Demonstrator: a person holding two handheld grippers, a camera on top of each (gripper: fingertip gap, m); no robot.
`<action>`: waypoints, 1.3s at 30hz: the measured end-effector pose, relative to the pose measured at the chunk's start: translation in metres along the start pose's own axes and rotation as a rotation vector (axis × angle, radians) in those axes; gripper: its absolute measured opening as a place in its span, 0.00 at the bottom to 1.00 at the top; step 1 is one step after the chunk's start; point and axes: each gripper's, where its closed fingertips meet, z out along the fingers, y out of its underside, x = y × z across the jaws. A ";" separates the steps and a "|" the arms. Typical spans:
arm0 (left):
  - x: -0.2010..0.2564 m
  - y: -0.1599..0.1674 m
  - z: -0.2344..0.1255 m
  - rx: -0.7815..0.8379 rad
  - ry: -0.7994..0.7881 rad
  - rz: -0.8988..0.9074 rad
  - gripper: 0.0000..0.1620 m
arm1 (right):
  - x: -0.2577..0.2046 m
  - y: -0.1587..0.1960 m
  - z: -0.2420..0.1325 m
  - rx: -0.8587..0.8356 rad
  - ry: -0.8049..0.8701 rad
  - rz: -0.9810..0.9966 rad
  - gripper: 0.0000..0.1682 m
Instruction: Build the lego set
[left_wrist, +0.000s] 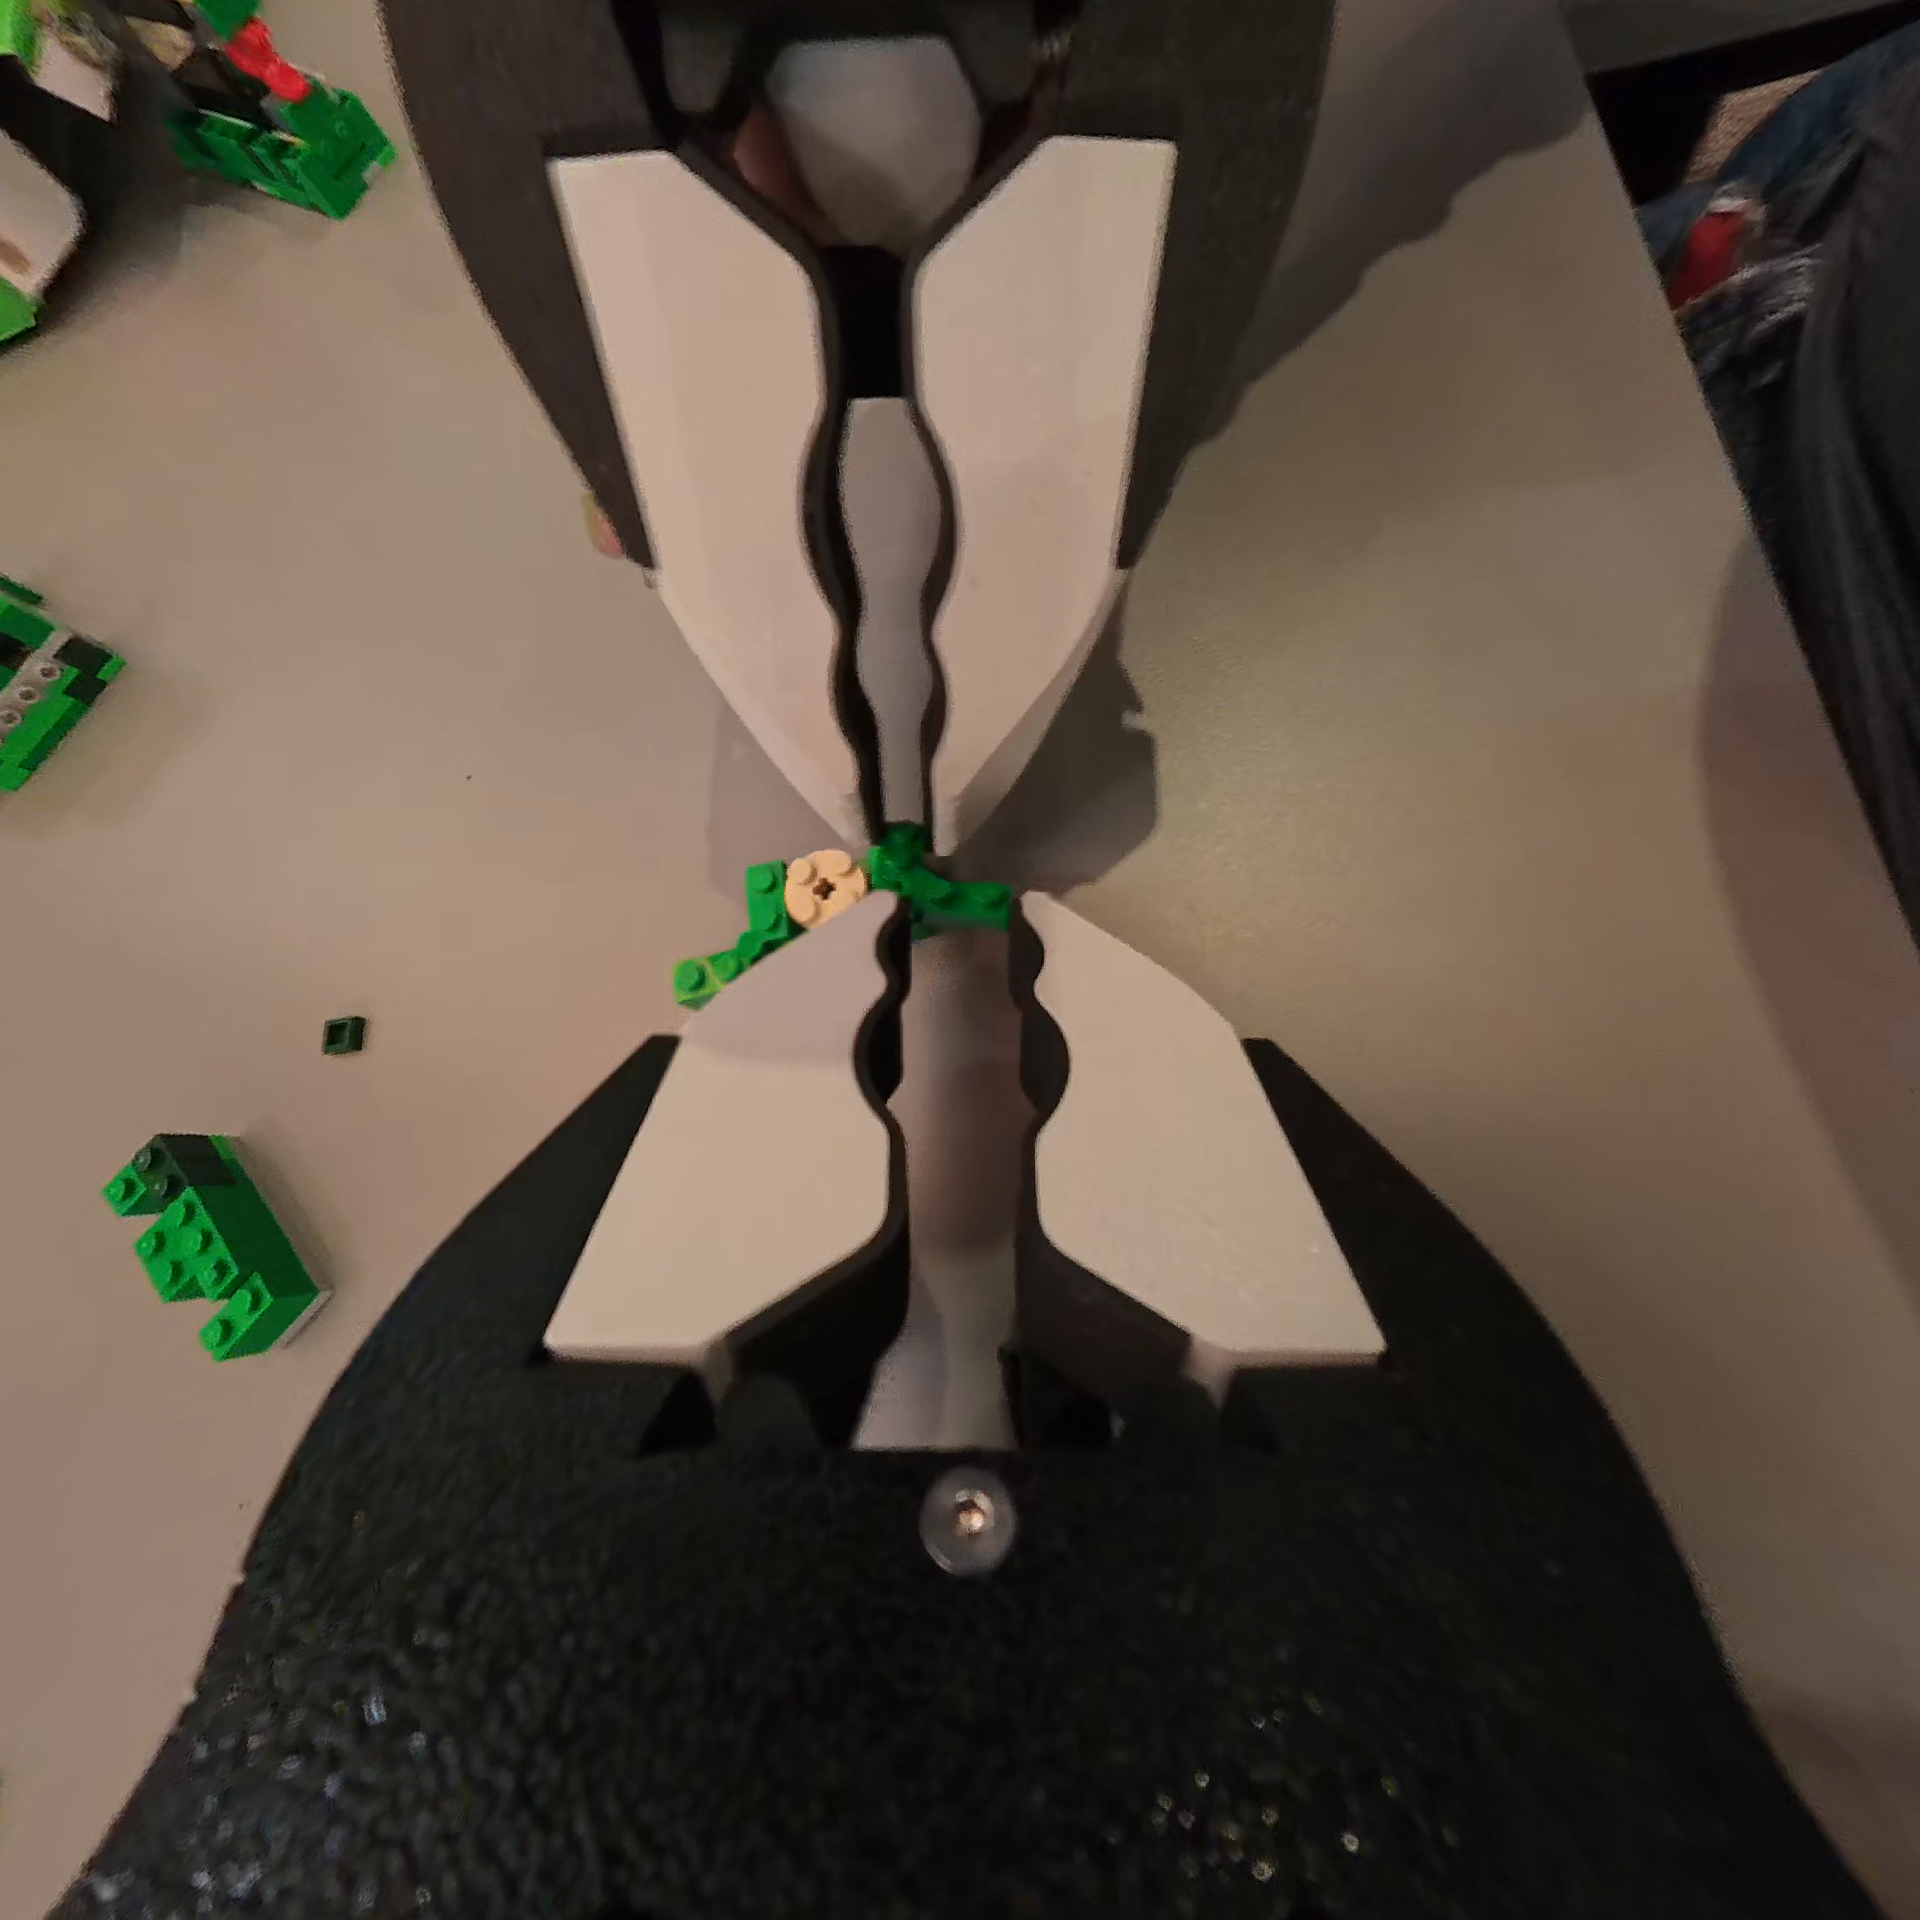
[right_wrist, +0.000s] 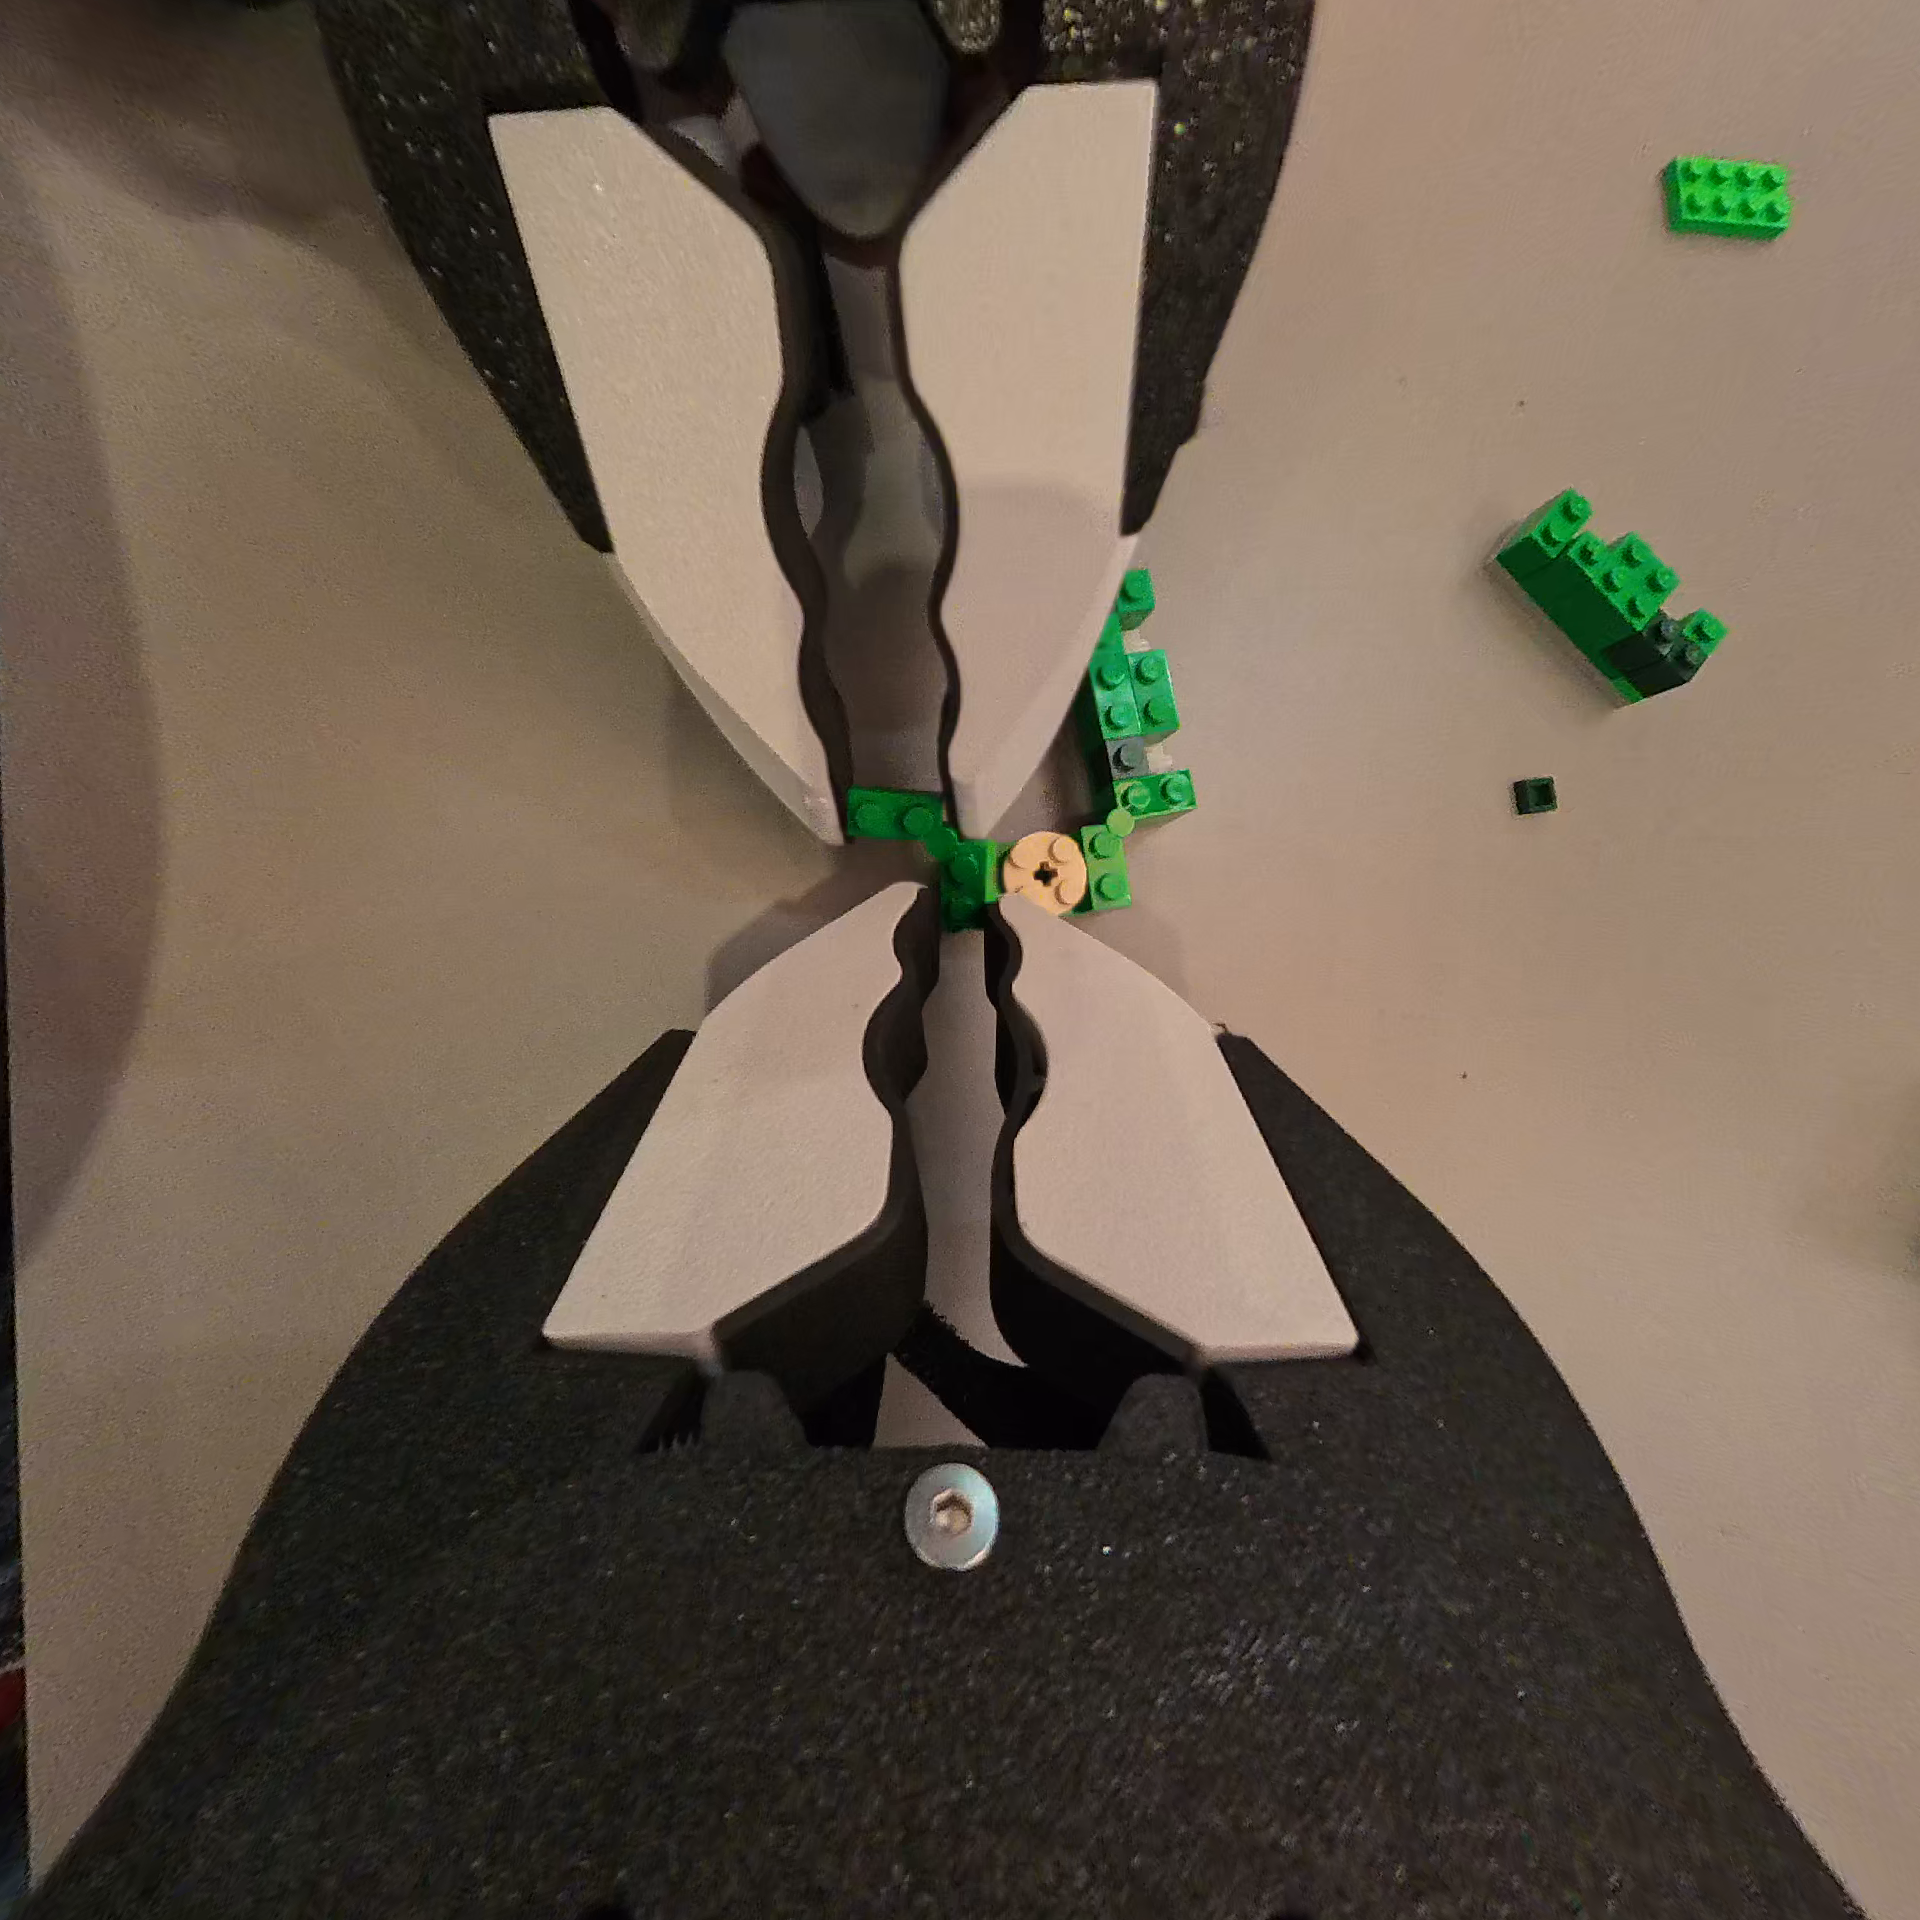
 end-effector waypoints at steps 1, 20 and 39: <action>0.000 0.000 0.000 0.000 -0.005 -0.003 0.13 | 0.001 0.000 0.000 0.003 0.005 -0.003 0.05; -0.003 -0.016 -0.010 0.170 0.074 -0.154 0.10 | 0.002 -0.011 -0.012 0.282 -0.026 -0.057 0.11; 0.000 -0.018 -0.015 0.189 0.083 -0.088 0.13 | -0.001 -0.010 -0.014 0.250 -0.014 -0.101 0.05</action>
